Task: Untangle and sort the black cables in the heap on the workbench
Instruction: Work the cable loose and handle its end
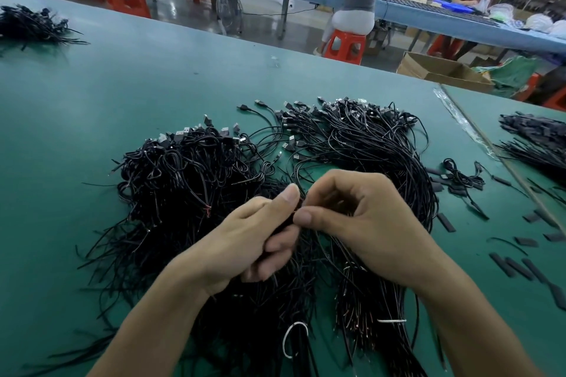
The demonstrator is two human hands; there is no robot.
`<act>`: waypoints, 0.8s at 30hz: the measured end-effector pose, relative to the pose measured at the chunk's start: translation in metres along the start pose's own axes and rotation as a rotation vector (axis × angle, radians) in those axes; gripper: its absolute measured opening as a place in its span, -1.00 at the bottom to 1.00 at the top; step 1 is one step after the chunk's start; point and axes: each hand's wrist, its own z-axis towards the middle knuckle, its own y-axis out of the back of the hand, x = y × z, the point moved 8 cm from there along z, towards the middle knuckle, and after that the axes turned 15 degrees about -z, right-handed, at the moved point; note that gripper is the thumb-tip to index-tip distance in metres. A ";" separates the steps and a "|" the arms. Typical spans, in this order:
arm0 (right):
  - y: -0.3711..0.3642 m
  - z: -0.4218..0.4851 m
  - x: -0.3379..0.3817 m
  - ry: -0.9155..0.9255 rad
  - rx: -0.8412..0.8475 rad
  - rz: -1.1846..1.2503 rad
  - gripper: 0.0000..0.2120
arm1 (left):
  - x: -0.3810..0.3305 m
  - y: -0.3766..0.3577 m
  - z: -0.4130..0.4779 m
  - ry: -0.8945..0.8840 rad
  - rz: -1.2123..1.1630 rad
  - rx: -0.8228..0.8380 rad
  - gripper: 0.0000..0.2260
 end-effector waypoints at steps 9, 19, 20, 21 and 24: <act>-0.017 0.002 -0.005 0.014 0.172 0.025 -0.92 | 0.001 -0.003 0.000 0.057 -0.157 0.055 -0.49; -0.013 0.006 0.005 0.082 -0.078 -0.185 -0.85 | 0.020 -0.011 0.013 0.133 -0.454 0.008 -0.52; -0.014 0.007 0.003 0.075 -0.079 -0.156 -0.86 | 0.024 -0.012 0.012 0.184 -0.453 0.021 -0.42; -0.015 0.008 0.000 0.064 -0.070 -0.114 -0.86 | 0.029 -0.010 0.012 0.214 -0.419 0.005 -0.32; -0.012 0.011 -0.004 0.073 -0.136 -0.183 -0.89 | 0.032 0.008 0.013 0.165 -0.233 -0.151 -0.30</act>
